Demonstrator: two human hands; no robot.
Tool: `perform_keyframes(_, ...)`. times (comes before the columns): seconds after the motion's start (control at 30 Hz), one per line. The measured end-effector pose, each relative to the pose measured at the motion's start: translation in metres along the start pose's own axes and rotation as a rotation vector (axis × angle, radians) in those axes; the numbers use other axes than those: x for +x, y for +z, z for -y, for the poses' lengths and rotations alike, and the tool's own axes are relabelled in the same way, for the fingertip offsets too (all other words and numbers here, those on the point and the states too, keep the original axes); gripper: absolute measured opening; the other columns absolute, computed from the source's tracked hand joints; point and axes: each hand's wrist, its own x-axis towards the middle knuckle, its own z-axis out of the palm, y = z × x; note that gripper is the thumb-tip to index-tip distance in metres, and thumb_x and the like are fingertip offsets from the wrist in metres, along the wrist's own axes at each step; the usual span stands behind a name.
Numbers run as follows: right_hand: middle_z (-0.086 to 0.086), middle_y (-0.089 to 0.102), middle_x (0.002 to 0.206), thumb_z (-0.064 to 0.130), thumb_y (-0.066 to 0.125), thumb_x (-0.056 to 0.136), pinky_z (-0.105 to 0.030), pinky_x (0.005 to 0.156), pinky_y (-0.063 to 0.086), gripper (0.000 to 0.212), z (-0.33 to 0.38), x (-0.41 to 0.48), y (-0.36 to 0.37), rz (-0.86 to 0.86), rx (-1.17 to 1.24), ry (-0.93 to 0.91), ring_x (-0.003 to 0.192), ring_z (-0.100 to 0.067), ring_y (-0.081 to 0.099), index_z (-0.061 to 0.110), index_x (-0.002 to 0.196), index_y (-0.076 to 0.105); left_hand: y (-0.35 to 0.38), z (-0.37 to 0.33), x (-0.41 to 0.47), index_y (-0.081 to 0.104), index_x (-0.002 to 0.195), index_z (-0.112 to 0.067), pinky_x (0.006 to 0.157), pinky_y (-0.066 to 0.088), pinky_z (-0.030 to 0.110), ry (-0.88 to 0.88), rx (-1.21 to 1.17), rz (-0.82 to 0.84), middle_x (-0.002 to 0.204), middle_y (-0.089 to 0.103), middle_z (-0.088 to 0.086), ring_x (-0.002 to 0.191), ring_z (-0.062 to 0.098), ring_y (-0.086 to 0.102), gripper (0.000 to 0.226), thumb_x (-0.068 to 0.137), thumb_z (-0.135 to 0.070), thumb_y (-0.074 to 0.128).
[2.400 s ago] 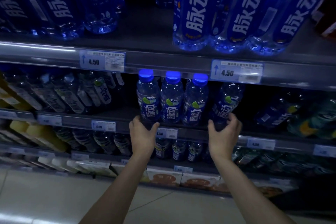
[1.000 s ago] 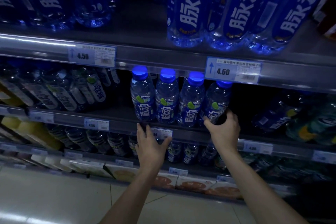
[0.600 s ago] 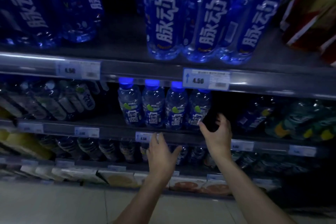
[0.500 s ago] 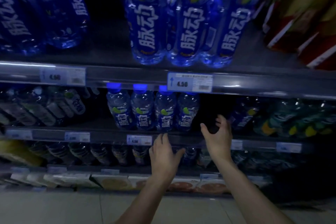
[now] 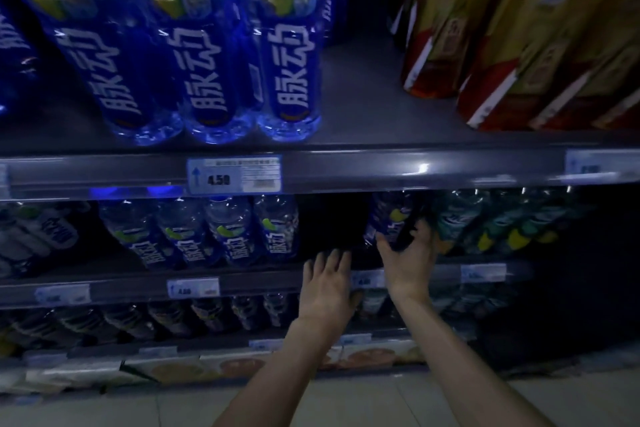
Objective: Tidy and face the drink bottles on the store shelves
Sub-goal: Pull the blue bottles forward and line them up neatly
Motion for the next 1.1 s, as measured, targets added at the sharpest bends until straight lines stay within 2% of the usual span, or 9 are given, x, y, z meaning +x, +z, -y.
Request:
perform_keyframes(0.1,-0.011,0.051,0.124,0.032,0.078,0.076,-0.035,0.091,0.043,0.069,-0.005,0.007,0.005,0.024,0.021,-0.045,0.115,-0.028,0.048,0.007,0.131,0.044,0.002,-0.002,0.008,0.017,0.15,-0.018,0.114,0.013,0.048,-0.023,0.05,0.02,0.155,0.025,0.005,0.141,0.031,0.02,0.076,0.091,-0.055,0.048)
perform_keyframes(0.2,-0.009,0.053,0.121,0.034,0.078,0.076,-0.037,0.093,0.044,0.064,-0.009,0.013,0.008,0.067,0.052,-0.059,0.113,-0.025,0.049,0.009,0.126,0.047,0.005,-0.001,0.009,0.027,0.147,-0.017,0.114,0.015,0.048,-0.025,0.075,0.012,0.148,0.035,0.005,0.135,0.031,0.029,0.073,0.09,-0.058,0.046)
perform_keyframes(0.4,-0.003,0.057,0.11,0.028,0.08,0.073,-0.029,0.084,0.045,0.056,-0.012,0.017,0.012,0.048,0.157,-0.03,0.101,-0.018,0.056,0.016,0.117,0.048,0.002,-0.002,0.01,0.039,0.141,-0.017,0.112,0.019,0.044,-0.037,0.092,-0.01,0.139,0.047,0.005,0.128,0.031,0.038,0.062,0.091,-0.054,0.046)
perform_keyframes(0.57,-0.001,0.061,0.097,0.028,0.083,0.068,-0.023,0.071,0.045,0.049,-0.013,0.019,0.015,0.039,0.17,-0.014,0.088,-0.017,0.061,0.025,0.101,0.046,-0.003,-0.002,0.011,0.048,0.134,-0.02,0.11,0.022,0.042,-0.052,0.083,-0.005,0.132,0.053,0.003,0.123,0.028,0.044,0.056,0.09,-0.054,0.051)
perform_keyframes(0.67,-0.004,0.059,0.102,0.027,0.084,0.065,-0.024,0.075,0.043,0.05,-0.012,0.024,0.012,0.043,0.135,-0.053,0.089,-0.017,0.057,0.022,0.102,0.051,-0.004,-0.003,0.011,0.047,0.136,-0.019,0.109,0.025,0.039,-0.033,0.056,-0.027,0.131,0.053,0.003,0.123,0.027,0.045,0.057,0.089,-0.052,0.053)
perform_keyframes(0.77,-0.006,0.059,0.101,0.03,0.085,0.064,-0.028,0.075,0.045,0.051,-0.013,0.024,0.009,0.055,0.108,-0.064,0.09,-0.02,0.057,0.023,0.1,0.05,-0.003,-0.002,0.006,0.037,0.142,-0.017,0.109,0.026,0.037,0.014,-0.03,-0.117,0.136,0.05,0.005,0.126,0.026,0.042,0.06,0.091,-0.044,0.056)
perform_keyframes(0.93,-0.007,0.057,0.113,0.026,0.084,0.068,-0.022,0.078,0.038,0.061,-0.017,0.0,0.003,0.008,0.071,-0.056,0.098,-0.015,0.052,0.012,0.119,0.053,-0.011,0.004,-0.008,0.037,0.143,-0.015,0.111,0.026,0.04,0.049,-0.065,-0.265,0.139,0.045,0.008,0.131,0.028,0.037,0.062,0.091,-0.042,0.057)
perform_keyframes(1.03,-0.004,0.054,0.12,0.019,0.083,0.07,-0.009,0.083,0.034,0.068,-0.013,-0.016,-0.005,-0.043,0.115,-0.099,0.1,0.001,0.041,0.01,0.129,0.051,-0.021,0.01,-0.015,0.035,0.143,-0.016,0.111,0.026,0.039,0.008,-0.082,-0.285,0.141,0.043,0.006,0.132,0.026,0.035,0.063,0.091,-0.042,0.058)
perform_keyframes(1.1,-0.006,0.056,0.118,0.013,0.083,0.069,0.0,0.084,0.031,0.065,-0.011,-0.026,-0.013,-0.059,0.149,-0.175,0.102,0.001,0.044,0.006,0.127,0.053,-0.028,0.013,-0.022,0.034,0.143,-0.016,0.112,0.025,0.039,-0.012,-0.096,-0.3,0.143,0.042,0.007,0.134,0.025,0.033,0.063,0.091,-0.042,0.058)
